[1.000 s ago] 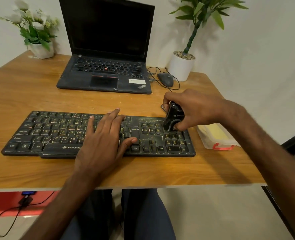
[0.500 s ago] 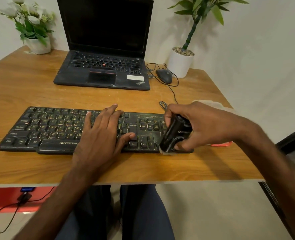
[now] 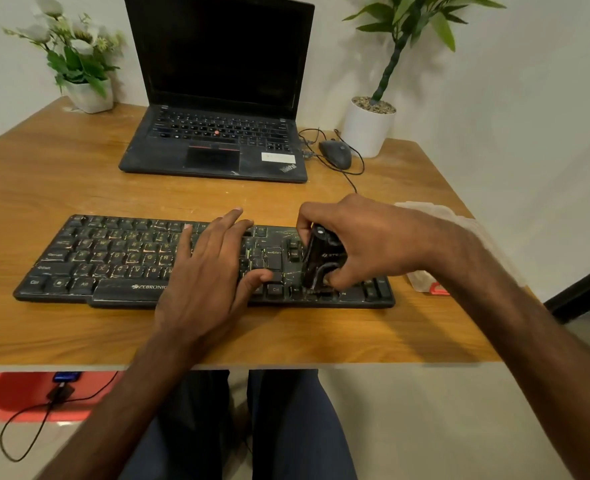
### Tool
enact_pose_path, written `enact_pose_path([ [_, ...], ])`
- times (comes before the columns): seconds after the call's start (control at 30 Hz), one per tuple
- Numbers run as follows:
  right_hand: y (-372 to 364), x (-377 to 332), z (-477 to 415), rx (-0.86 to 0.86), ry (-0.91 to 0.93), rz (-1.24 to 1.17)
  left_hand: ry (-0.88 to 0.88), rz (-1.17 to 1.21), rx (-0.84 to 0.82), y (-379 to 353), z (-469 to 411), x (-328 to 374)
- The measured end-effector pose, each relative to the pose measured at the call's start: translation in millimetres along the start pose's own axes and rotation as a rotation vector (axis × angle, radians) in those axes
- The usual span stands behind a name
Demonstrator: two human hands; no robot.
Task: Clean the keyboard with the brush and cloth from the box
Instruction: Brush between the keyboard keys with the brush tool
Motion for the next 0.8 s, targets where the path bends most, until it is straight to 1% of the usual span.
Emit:
enact_pose_path([
  [0.07,13,2,0,0.087,-0.017,0.048,-0.003,0.003,0.001,0,0,0],
  [0.13,23,8,-9,0.2,-0.052,0.186,-0.007,0.007,0.007,2,0,1],
  [0.2,20,10,-21,0.225,-0.071,0.283,-0.01,0.012,0.016,2,1,1],
  [0.3,6,1,-30,0.111,-0.02,0.329,-0.005,0.017,0.015,3,0,0],
  [0.4,8,-17,-18,-0.034,0.04,0.218,0.0,0.003,0.006,1,0,-1],
  [0.43,13,-18,-15,-0.034,0.047,0.246,0.0,0.004,0.005,1,-1,-1],
  [0.53,30,-10,-22,0.159,0.039,0.371,0.0,0.01,0.011,2,-1,0],
  [0.6,28,-2,-30,0.214,0.012,0.404,0.003,0.015,0.018,3,-1,0],
  [0.63,22,1,-34,0.19,-0.002,0.413,0.002,0.019,0.02,3,-1,0],
  [0.7,10,1,-36,0.089,-0.006,0.38,0.002,0.024,0.023,3,0,-1],
  [0.8,10,-8,-27,-0.03,0.039,0.156,0.007,0.018,0.02,2,-1,-2],
])
Point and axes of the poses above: each hand's wrist, its own z-axis away from the middle knuckle, its own y-axis out of the back of the hand, x = y × z, the point moved 7 cm from there along -z, towards the middle knuckle, and after that the axes turned 12 degrees about z, right-handed, at the moved point
